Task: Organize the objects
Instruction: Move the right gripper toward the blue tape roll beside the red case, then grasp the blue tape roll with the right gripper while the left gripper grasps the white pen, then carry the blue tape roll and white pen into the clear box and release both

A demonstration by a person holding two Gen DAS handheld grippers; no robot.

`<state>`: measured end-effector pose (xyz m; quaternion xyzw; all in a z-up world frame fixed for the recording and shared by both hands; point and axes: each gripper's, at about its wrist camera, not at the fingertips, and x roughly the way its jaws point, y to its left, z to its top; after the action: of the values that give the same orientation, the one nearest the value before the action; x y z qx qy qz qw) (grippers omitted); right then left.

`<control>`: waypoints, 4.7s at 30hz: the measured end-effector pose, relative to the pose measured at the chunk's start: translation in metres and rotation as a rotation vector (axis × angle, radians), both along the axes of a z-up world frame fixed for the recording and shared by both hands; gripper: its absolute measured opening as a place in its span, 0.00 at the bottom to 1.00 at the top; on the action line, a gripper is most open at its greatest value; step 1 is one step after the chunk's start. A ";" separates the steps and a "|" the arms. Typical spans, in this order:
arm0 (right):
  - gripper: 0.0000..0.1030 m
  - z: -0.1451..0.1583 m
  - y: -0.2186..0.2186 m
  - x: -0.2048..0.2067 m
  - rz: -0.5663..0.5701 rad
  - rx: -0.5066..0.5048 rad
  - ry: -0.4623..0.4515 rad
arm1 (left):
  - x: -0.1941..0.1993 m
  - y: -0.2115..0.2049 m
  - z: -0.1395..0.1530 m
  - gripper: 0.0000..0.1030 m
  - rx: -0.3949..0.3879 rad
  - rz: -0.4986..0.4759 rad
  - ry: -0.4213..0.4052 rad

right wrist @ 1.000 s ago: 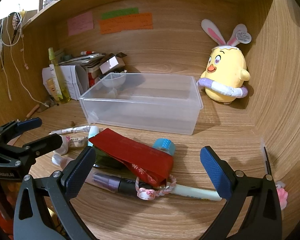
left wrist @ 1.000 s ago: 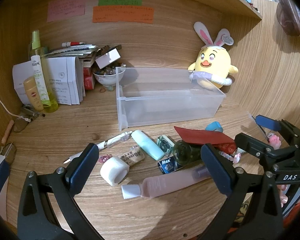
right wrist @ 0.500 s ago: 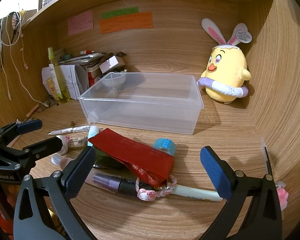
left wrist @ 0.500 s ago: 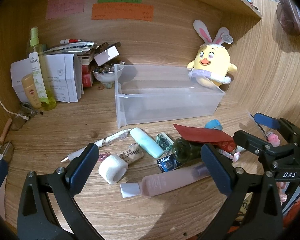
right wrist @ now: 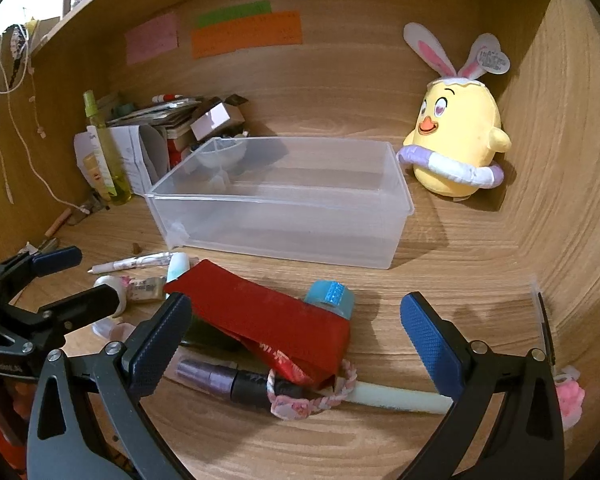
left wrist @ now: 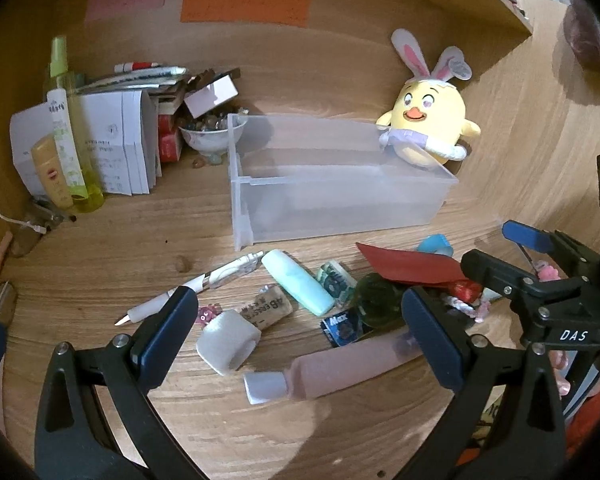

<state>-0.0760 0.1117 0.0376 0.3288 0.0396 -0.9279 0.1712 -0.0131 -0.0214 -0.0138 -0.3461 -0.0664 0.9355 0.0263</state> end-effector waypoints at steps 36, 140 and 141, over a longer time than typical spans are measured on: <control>0.59 -0.043 0.024 -0.078 -0.027 -0.046 -0.249 | -0.061 -0.074 -0.041 0.19 0.015 -0.026 -0.242; 0.35 0.013 -0.012 -0.140 0.044 0.010 -0.033 | -0.140 -0.030 0.067 0.10 -0.020 -0.094 0.015; 0.35 0.011 -0.012 -0.142 0.046 0.013 -0.039 | -0.142 -0.030 0.064 0.10 -0.019 -0.096 0.004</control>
<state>-0.2178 0.0995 0.0483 0.3468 0.0499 -0.9169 0.1911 -0.1554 -0.0510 0.0498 -0.3475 -0.0408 0.9343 0.0679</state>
